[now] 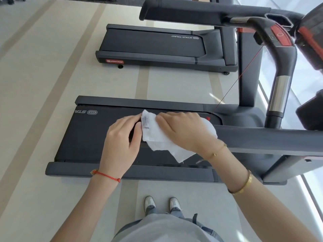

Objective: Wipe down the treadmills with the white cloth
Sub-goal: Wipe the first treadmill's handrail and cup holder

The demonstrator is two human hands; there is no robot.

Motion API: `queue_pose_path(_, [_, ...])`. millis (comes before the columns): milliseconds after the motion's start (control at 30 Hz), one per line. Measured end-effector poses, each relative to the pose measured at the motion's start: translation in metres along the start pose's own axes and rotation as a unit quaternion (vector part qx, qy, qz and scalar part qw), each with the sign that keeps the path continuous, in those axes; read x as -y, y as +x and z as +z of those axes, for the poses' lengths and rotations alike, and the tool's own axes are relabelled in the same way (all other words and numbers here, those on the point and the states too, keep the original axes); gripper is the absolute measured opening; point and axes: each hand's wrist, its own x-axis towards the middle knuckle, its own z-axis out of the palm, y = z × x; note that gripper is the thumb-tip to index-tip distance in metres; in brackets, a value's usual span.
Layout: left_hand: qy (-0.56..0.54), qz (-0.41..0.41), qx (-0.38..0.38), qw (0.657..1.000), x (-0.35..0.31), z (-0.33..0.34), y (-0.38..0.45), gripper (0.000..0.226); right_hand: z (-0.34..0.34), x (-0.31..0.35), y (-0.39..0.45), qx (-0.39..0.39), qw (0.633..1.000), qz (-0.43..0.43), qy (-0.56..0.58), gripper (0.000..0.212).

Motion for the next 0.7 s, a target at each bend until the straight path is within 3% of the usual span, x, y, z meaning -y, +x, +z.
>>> queue_pose_path(133, [0.004,0.000,-0.001,1.000,0.001,-0.001,0.000,0.030,0.000,-0.009,-0.033,-0.062,0.997,0.014,0.037,0.047])
queue_pose_path(300, [-0.003,-0.003,0.004,1.000,0.000,-0.002,0.000,0.029,0.002,-0.032,-0.031,-0.039,0.994,0.102,0.014,0.029])
queue_pose_path(500, [-0.006,0.002,0.006,1.000,0.002,-0.002,0.001,0.028,0.006,0.006,-0.010,-0.107,0.993,0.032,-0.030,0.018])
queue_pose_path(600, [-0.008,0.002,0.010,1.000,0.002,-0.002,0.001,0.027,0.017,0.003,-0.032,-0.151,0.988,0.017,0.037,0.034])
queue_pose_path(700, [-0.009,0.001,0.011,1.000,0.004,-0.002,0.001,0.025,0.019,-0.019,-0.056,-0.178,0.984,-0.010,0.018,0.040])
